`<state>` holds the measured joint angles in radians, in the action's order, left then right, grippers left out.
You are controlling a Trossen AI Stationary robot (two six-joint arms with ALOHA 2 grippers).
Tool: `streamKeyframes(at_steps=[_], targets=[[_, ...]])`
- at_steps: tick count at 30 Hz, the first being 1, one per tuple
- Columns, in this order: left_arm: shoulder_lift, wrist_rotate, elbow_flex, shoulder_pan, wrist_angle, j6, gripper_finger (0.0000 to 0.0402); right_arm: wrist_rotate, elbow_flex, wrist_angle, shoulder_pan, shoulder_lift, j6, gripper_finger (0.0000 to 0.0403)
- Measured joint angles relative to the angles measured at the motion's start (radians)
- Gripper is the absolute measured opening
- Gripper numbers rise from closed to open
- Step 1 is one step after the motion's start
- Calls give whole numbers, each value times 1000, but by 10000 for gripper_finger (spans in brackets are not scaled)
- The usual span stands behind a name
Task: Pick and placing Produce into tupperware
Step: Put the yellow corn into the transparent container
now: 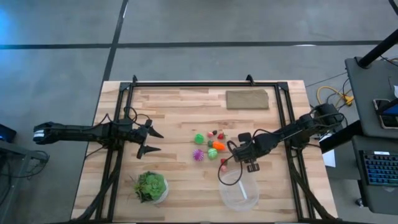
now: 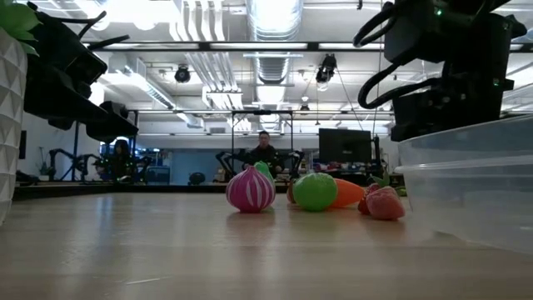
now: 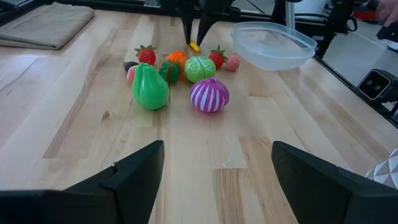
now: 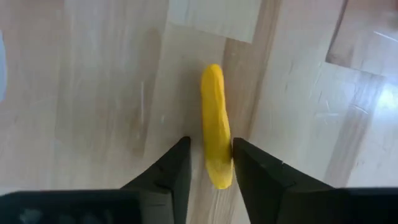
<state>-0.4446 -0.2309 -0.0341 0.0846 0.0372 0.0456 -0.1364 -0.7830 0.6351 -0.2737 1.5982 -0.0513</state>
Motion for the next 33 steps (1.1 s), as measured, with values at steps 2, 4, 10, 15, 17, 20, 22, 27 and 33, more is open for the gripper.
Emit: streamKeyframes(at_steps=[2, 4, 10, 15, 17, 20, 22, 27, 33], targets=[[0, 0, 0, 0, 0, 0, 283, 0, 1, -5, 0, 0, 3, 98], [0, 0, 0, 0, 0, 0, 283, -2, 2, -12, 0, -3, 4, 84], [0, 0, 0, 0, 0, 0, 283, -16, 3, -25, 10, -2, -43, 30], [0, 0, 0, 0, 0, 0, 283, -49, -1, -29, 28, -1, -133, 13], [0, 0, 0, 0, 0, 0, 283, -47, -17, -7, 30, -5, -172, 14], [0, 0, 0, 0, 0, 0, 283, -39, -84, 64, 30, -31, -247, 15], [0, 0, 0, 0, 0, 0, 283, -36, -145, 159, 18, -53, -309, 15], [0, 0, 0, 0, 0, 0, 283, 61, -322, 320, -33, -121, -524, 15], [0, 0, 0, 0, 0, 0, 283, 144, -452, 334, -160, -100, -764, 31]])
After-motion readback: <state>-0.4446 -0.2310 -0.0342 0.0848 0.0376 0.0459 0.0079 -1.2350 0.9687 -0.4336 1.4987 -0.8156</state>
